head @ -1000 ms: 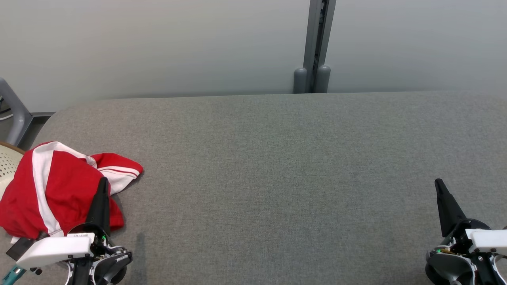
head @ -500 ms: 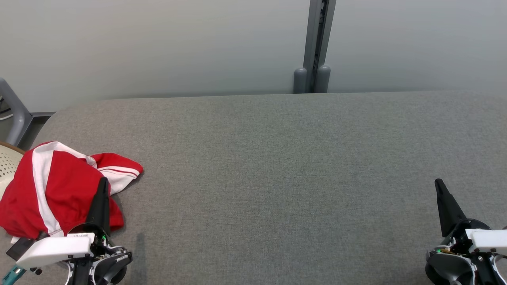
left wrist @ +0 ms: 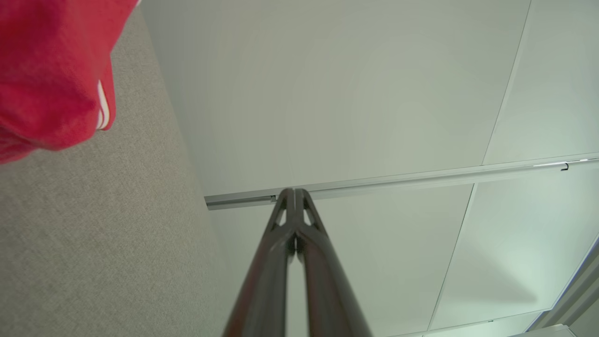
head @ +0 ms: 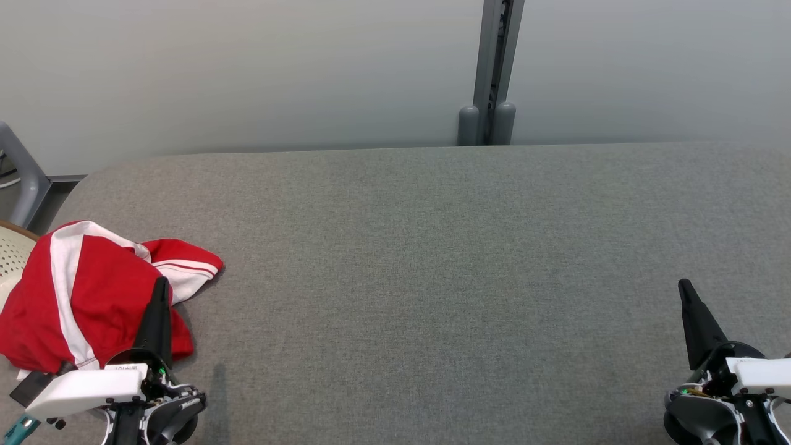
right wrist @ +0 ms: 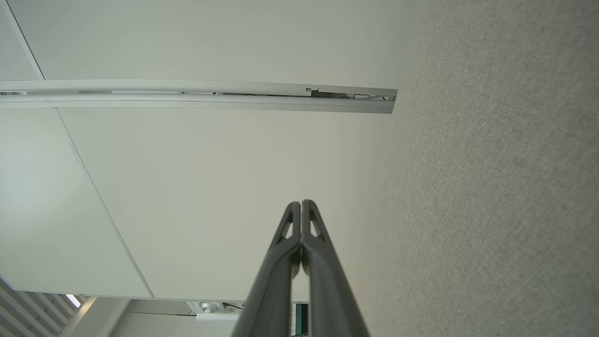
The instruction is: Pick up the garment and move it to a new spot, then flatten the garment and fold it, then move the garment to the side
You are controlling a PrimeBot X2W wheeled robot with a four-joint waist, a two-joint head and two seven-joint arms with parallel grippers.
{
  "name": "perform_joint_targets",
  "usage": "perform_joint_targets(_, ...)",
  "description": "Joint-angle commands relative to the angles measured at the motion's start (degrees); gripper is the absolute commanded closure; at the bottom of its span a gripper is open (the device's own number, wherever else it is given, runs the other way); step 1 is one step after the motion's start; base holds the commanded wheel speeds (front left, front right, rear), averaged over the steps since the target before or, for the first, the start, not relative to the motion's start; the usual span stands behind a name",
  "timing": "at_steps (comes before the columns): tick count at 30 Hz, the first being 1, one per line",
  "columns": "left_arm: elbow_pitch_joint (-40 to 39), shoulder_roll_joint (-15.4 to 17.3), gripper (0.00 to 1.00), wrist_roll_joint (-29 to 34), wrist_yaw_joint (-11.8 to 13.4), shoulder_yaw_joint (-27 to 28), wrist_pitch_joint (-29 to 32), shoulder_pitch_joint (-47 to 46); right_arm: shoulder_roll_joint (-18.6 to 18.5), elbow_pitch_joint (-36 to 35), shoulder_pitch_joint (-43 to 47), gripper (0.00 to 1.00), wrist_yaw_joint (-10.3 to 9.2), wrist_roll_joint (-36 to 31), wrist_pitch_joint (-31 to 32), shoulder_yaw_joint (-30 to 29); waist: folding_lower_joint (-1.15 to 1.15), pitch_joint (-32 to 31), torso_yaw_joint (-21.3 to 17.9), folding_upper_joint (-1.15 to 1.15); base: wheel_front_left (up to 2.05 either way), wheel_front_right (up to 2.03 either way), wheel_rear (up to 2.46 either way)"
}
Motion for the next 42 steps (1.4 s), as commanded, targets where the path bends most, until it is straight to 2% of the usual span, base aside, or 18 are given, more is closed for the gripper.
perform_joint_targets(1, 0.0, 0.2, 1.0, 0.0, -0.3, 0.1, 0.1, -0.6, -0.2, 0.1, -0.5, 1.0, 0.05, -0.2, 0.1, 0.0, 0.0, 0.0, 0.0, 0.0, 0.0, 0.0, 0.0)
perform_joint_targets(42, 0.0, 0.2, 1.0, 0.0, -0.3, 0.1, 0.1, -0.6, -0.2, 0.1, -0.5, 1.0, 0.05, -0.2, 0.1, 0.0, 0.0, 0.0, 0.0, 0.0, 0.0, 0.0, 0.0)
